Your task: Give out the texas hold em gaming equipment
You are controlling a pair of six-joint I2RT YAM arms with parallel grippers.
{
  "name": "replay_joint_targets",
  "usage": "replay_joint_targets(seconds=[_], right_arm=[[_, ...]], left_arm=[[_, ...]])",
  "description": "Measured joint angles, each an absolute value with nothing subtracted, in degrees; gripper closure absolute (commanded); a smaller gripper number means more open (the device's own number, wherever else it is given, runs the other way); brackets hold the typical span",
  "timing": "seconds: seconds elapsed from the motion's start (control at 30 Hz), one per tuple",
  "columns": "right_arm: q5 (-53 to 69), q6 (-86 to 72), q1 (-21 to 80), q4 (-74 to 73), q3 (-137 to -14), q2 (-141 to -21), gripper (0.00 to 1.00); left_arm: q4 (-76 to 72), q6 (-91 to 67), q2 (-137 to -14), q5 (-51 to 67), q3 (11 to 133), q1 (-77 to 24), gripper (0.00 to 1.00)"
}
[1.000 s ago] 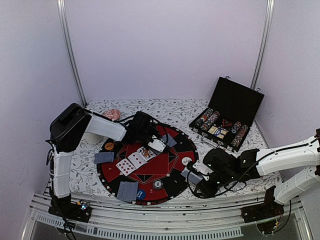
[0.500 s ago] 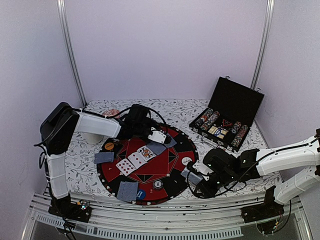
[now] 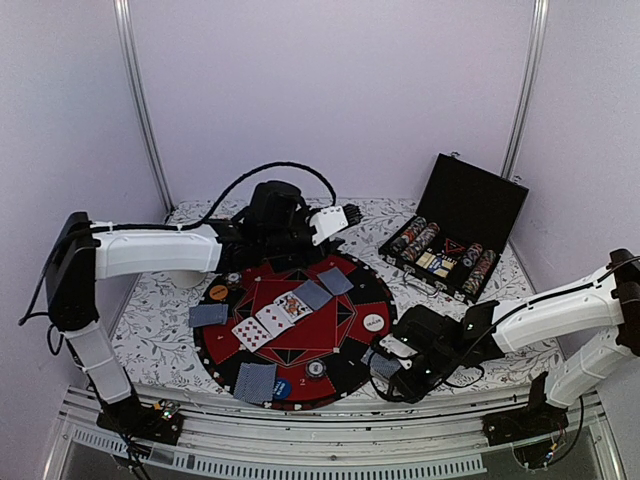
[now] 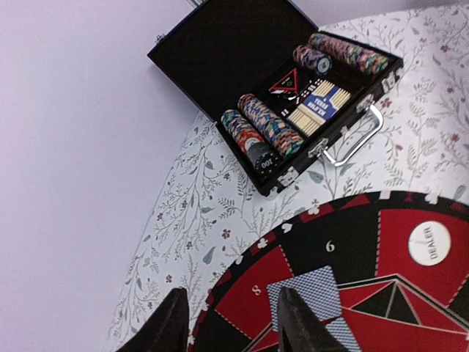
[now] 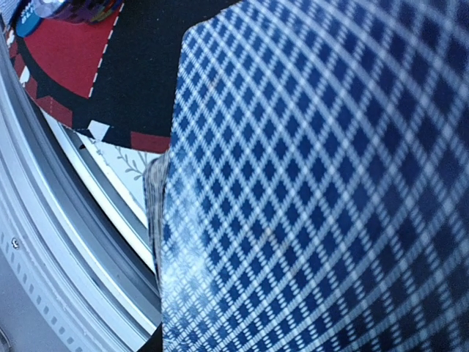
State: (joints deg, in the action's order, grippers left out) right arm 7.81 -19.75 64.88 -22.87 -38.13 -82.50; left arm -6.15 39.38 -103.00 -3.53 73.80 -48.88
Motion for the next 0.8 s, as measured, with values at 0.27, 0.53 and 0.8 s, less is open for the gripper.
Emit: replay_joint_targets(seconds=[0.27, 0.53, 0.8], right_arm=[[6.4, -22.0, 65.6, -22.7, -39.3, -84.4, 0.62], [5.5, -24.1, 65.6, -22.0, -39.7, -85.1, 0.62], [5.7, -26.0, 65.6, -19.1, -38.2, -84.4, 0.62]], left_arm=[[3.3, 7.5, -97.7, 7.4, 71.0, -51.9, 0.65], [2.6, -19.1, -94.2, 11.2, 59.3, -57.5, 0.67], [-0.7, -28.9, -101.7, 14.1, 60.5, -60.5, 0.69]])
